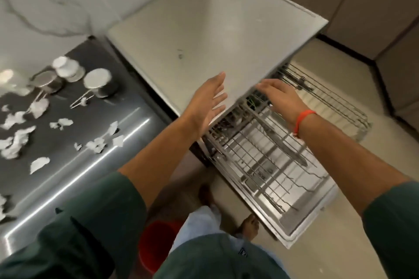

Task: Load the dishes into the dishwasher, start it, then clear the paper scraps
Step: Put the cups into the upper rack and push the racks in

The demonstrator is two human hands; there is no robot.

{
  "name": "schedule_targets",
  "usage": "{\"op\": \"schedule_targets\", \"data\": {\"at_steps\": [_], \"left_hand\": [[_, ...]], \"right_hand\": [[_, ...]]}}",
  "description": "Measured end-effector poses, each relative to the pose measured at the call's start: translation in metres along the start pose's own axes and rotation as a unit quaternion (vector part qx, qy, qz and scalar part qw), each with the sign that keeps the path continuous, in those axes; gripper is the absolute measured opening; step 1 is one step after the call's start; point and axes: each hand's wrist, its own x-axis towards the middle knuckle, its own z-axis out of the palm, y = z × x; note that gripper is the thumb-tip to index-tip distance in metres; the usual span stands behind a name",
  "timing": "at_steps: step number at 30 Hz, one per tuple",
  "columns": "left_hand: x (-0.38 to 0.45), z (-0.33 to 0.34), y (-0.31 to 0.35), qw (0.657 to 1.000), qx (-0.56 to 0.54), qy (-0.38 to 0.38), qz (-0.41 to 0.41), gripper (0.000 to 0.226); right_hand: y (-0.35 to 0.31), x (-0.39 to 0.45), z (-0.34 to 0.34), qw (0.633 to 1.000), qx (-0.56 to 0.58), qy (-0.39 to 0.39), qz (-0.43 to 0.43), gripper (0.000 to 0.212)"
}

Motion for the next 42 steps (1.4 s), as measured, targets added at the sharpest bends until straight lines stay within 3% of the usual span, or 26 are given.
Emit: {"op": "schedule_targets", "data": {"at_steps": [7,16,24,29,34,38,42], "left_hand": [[-0.026,-0.122,0.025,0.984,-0.017,0.176,0.009,0.039],[-0.041,-0.272,0.046,0.941,-0.048,0.332,0.037,0.033],[-0.027,-0.339,0.042,0.932,-0.035,0.360,-0.026,0.045],[-0.021,-0.352,0.037,0.938,-0.043,0.341,-0.047,0.047],[-0.018,-0.357,0.034,0.945,-0.029,0.323,-0.045,0.046],[-0.020,-0.353,0.037,0.939,-0.010,0.343,-0.010,0.038],[-0.020,-0.342,0.039,0.937,0.000,0.347,0.029,0.037]], "right_hand": [[-0.067,0.020,0.104,0.987,-0.090,-0.115,-0.062,0.047],[-0.110,0.063,0.266,0.955,-0.180,-0.213,-0.104,0.052],[-0.129,0.099,0.374,0.922,-0.251,-0.249,-0.156,0.092],[-0.132,0.116,0.411,0.893,-0.320,-0.259,-0.181,0.105],[-0.127,0.126,0.418,0.873,-0.370,-0.252,-0.195,0.097],[-0.125,0.121,0.406,0.900,-0.329,-0.179,-0.225,0.081],[-0.122,0.115,0.377,0.917,-0.293,-0.136,-0.235,0.084]]}}
